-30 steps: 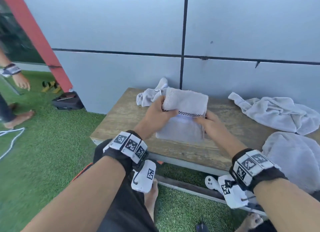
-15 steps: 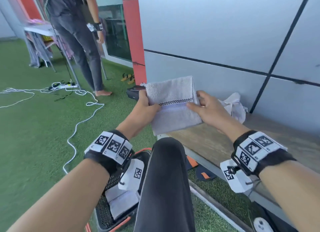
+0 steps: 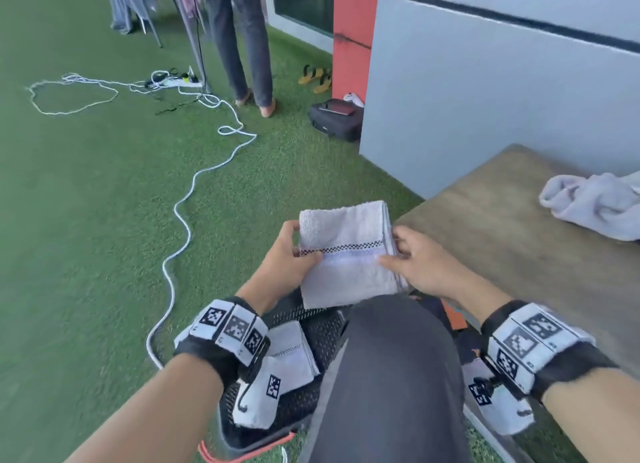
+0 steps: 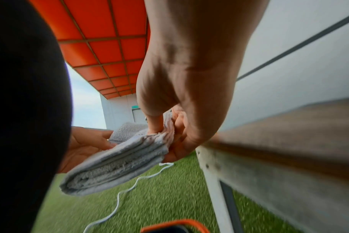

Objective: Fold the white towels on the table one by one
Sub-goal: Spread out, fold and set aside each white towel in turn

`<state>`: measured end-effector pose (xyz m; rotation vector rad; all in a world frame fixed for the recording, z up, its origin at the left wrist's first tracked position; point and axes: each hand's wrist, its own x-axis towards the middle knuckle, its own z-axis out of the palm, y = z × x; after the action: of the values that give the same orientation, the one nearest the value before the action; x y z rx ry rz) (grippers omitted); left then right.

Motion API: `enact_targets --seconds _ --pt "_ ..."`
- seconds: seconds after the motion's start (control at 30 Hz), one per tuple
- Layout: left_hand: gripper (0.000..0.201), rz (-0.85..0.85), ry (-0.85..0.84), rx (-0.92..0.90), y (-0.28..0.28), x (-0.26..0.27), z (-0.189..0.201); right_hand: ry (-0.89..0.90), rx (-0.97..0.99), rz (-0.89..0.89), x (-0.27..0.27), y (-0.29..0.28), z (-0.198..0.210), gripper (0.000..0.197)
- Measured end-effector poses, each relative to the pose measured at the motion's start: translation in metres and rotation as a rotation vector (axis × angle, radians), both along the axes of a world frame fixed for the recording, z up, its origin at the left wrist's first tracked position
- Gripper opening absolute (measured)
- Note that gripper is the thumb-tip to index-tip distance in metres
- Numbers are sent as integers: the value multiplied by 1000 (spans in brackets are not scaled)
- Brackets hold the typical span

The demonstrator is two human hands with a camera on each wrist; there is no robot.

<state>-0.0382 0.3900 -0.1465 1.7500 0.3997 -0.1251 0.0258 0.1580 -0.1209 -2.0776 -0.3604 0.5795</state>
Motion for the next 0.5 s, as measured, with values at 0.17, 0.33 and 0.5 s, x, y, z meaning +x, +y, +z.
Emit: enact_targets --seconds 0.17,0.33,0.5 --pt "53 89 256 44 14 -5 -114 82 -195 144 11 26 -107 44" --pt "37 38 401 96 9 -11 -202 0 -454 287 7 46 -165 51" --pt "14 -46 461 125 -1 3 -246 -179 -579 437 -2 57 -204 41"
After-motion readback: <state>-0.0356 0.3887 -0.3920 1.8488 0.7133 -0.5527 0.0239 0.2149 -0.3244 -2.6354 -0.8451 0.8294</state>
